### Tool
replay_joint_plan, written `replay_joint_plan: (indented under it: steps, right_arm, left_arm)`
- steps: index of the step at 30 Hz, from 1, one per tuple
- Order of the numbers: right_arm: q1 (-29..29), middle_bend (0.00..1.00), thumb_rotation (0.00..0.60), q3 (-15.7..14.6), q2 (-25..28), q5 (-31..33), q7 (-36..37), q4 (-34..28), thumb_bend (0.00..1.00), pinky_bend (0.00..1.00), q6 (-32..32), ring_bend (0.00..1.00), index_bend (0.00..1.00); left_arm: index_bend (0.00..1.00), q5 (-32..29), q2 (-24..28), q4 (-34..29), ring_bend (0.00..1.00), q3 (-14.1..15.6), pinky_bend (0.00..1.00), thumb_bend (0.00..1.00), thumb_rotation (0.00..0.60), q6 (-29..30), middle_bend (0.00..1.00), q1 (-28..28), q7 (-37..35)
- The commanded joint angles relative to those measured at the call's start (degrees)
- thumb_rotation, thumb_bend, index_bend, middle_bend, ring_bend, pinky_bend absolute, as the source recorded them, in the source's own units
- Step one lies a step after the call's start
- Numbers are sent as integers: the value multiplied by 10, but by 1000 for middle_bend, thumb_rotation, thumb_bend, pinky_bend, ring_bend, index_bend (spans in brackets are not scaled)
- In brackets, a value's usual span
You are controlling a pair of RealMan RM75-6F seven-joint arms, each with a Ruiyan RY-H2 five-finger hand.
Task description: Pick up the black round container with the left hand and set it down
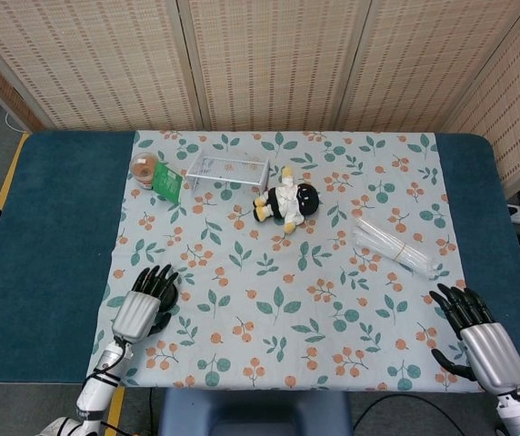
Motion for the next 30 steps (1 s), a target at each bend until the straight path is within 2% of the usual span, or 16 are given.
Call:
replay_joint_plan:
  steps: [1,8,12,15,17,21,24,26,28,30]
  right_arm:
    - [1,0,600,0,1,0,2,0,180,0,-1,0,0]
    - [2,0,600,0,0,2,0,0,181,0,-5,0,0]
    - [3,0,600,0,0,3,-1,0,181,0,-7,0,0]
    - [3,0,600,-1,0,3,-1,-1,181,0,-8,0,0]
    - [3,0,600,-1,0,3,-1,-1,181,0,-9,0,0]
    - [4,0,600,-2,0,2,-2,-1,181,0,-11,0,0]
    - [4,0,600,-2,0,3,-2,-2,181,0,-10,0,0]
    - [4,0,600,-2,0,2,-2,-2,181,0,-10,0,0]
    - [4,0,600,-2,0,2,-1,-2,181,0,-9,0,0]
    - [3,0,600,-2,1,1,0,-2,181,0,-8,0,0]
  left_arm:
    - [0,-7,1,3,0,-1,99,305,600,-9,19,-3,1]
    - [0,-25,7,9,0,-5,104,304,600,-24,29,-11,-4]
    - [36,-23,6,14,59,-5,143,327,600,-17,100,-13,-5]
    - [184,-22,2,21,211,-7,230,450,600,-4,240,-11,-9]
    - [269,-20,1,24,302,-6,314,569,600,7,330,-9,-17]
    - [389,-5,-8,33,401,-12,446,720,600,53,436,-2,-59]
    - [449,5,-19,45,452,-25,513,807,600,102,493,5,-141]
    - [475,-7,-21,31,472,-46,538,848,600,120,514,10,-236]
    - [492,-31,-12,-1,484,-70,552,864,600,114,528,13,-328]
    - [502,-75,20,-71,492,-97,559,872,600,71,537,15,-443]
